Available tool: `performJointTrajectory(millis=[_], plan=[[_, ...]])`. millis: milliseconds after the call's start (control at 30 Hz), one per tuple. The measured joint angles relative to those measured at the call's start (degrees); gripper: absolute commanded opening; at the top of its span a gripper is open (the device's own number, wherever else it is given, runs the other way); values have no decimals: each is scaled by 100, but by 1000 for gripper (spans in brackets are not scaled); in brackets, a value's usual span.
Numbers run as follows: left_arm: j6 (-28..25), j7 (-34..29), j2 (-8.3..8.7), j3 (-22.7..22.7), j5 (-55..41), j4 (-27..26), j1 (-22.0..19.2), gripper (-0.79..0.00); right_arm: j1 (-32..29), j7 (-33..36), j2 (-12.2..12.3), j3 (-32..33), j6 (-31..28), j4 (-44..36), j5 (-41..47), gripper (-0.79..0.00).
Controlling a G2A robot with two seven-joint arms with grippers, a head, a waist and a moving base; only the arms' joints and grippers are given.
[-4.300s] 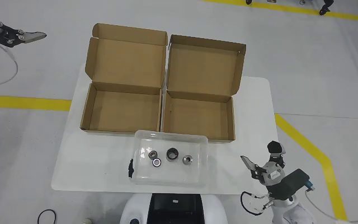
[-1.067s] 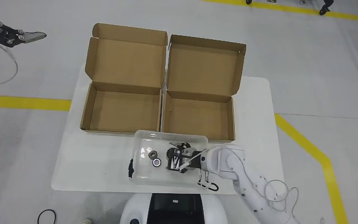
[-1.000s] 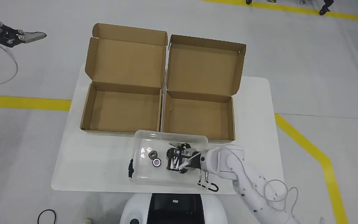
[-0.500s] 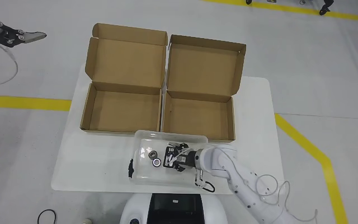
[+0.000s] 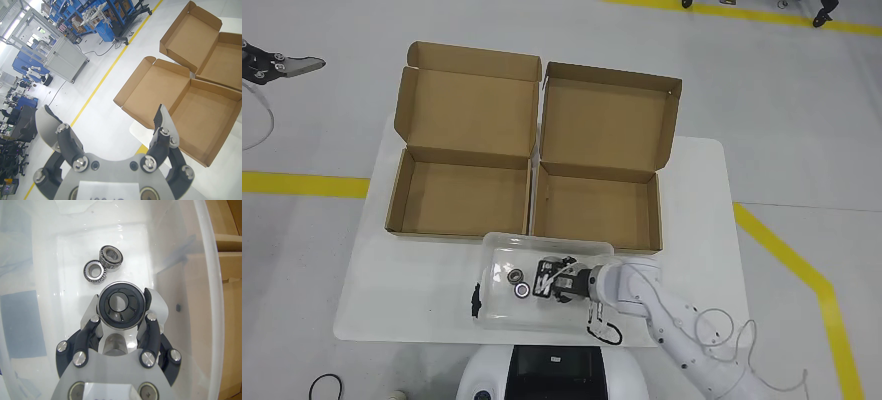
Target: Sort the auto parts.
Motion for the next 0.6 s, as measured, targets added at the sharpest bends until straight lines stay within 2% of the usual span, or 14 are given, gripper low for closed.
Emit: performJointTrajectory(millis=[400, 600], plan=[[0, 0, 0, 0, 0, 0, 0, 0, -202, -580, 136, 230, -220, -195, -72, -785], [0, 0, 0, 0, 0, 0, 0, 0, -247, -1470, 207, 404, -524, -248, -15, -785]])
